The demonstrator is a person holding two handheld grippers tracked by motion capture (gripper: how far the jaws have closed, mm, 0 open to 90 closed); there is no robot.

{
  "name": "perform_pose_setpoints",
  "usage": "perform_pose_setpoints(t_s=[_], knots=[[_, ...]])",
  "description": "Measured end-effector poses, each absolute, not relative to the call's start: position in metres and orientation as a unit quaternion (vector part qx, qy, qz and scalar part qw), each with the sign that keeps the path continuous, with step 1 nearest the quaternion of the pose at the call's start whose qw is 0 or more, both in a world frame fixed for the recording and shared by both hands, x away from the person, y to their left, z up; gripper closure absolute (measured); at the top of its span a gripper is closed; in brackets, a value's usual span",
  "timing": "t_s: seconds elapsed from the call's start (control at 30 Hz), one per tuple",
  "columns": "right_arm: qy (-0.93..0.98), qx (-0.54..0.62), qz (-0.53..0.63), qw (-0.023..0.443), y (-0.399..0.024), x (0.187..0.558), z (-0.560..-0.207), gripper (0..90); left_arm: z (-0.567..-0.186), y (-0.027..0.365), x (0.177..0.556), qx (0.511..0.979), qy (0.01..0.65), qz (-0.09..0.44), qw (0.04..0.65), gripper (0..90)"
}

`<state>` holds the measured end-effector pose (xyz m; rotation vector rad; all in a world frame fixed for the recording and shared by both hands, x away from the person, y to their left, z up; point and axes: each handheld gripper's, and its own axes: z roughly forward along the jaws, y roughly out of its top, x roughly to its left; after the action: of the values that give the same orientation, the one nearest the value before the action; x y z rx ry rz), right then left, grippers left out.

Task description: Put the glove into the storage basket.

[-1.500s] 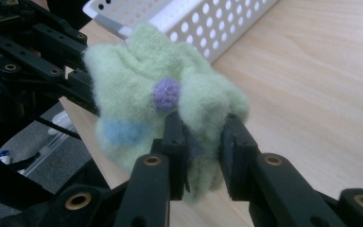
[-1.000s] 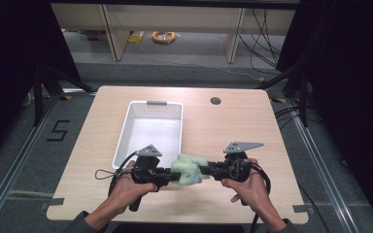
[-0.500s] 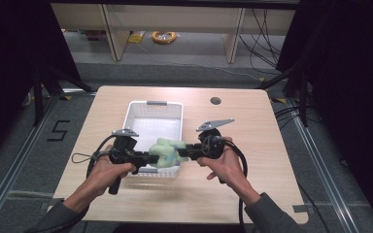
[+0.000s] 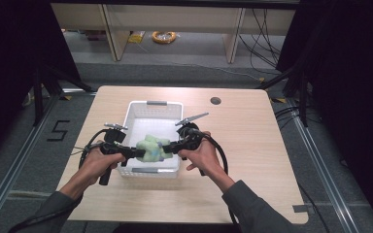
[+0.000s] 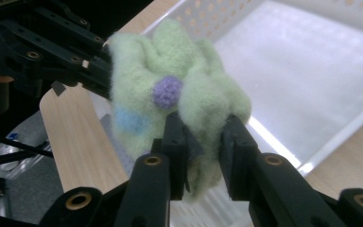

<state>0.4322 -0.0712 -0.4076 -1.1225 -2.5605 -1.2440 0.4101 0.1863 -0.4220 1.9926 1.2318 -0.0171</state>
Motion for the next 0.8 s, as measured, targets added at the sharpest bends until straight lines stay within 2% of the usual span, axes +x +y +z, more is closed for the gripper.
perform_pose_setpoints(t_s=[0.4,0.8], knots=[[-0.850,-0.385,-0.358,0.038,-0.054,0.444,-0.430,74.8,-0.444,0.188,0.421,0.792,0.497,-0.007,0.355,73.6],[-0.865,-0.390,-0.314,0.034,-0.040,0.450,-0.445,74.2,-0.454,0.186,0.427,0.820,0.482,-0.007,0.307,72.4]])
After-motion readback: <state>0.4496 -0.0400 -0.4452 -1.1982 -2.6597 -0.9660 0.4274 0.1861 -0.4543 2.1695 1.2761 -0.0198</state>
